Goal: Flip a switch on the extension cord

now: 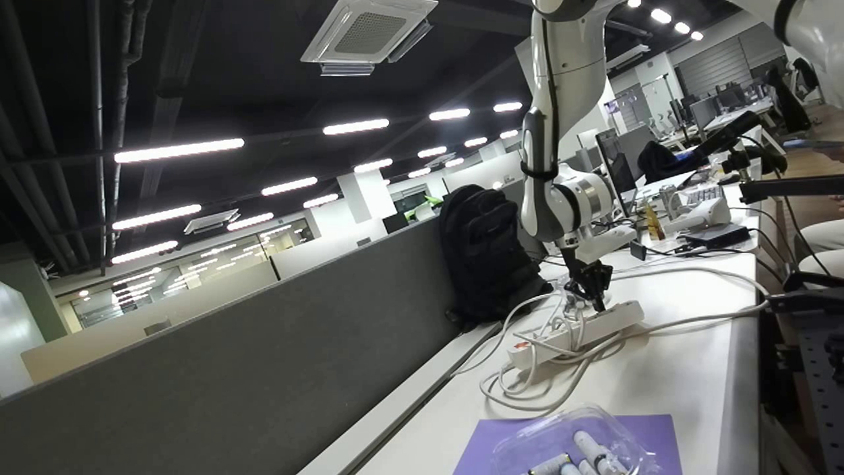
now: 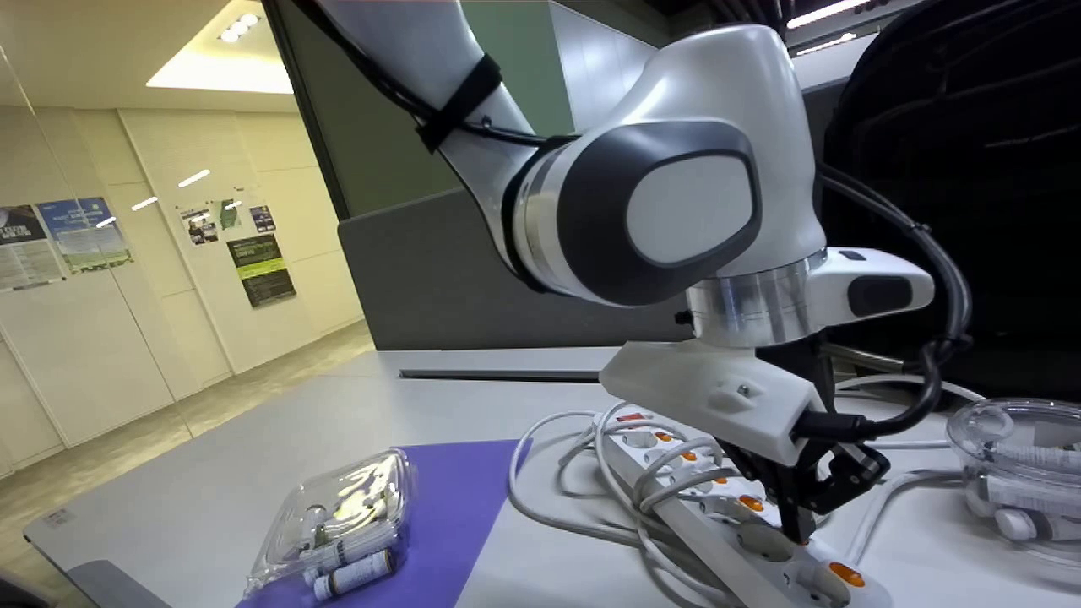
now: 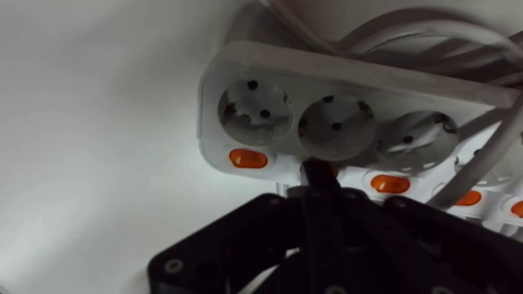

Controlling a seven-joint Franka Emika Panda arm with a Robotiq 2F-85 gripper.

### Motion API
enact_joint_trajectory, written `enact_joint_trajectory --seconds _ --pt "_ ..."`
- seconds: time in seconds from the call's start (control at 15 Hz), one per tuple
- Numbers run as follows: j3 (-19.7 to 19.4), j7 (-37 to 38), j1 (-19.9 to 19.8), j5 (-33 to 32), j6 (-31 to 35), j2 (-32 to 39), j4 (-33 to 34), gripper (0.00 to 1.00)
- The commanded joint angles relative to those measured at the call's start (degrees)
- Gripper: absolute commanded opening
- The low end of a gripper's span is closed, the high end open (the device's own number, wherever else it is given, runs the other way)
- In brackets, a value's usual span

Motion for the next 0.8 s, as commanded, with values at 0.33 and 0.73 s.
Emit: enact_joint_trajectory --seconds 0.33,0.73 --pt "2.57 -0.66 -4.51 3.31 -9.2 9.07 6.96 0.0" --pt "1.54 -0.6 -5.14 4.69 -15.44 11.6 11.4 0.0"
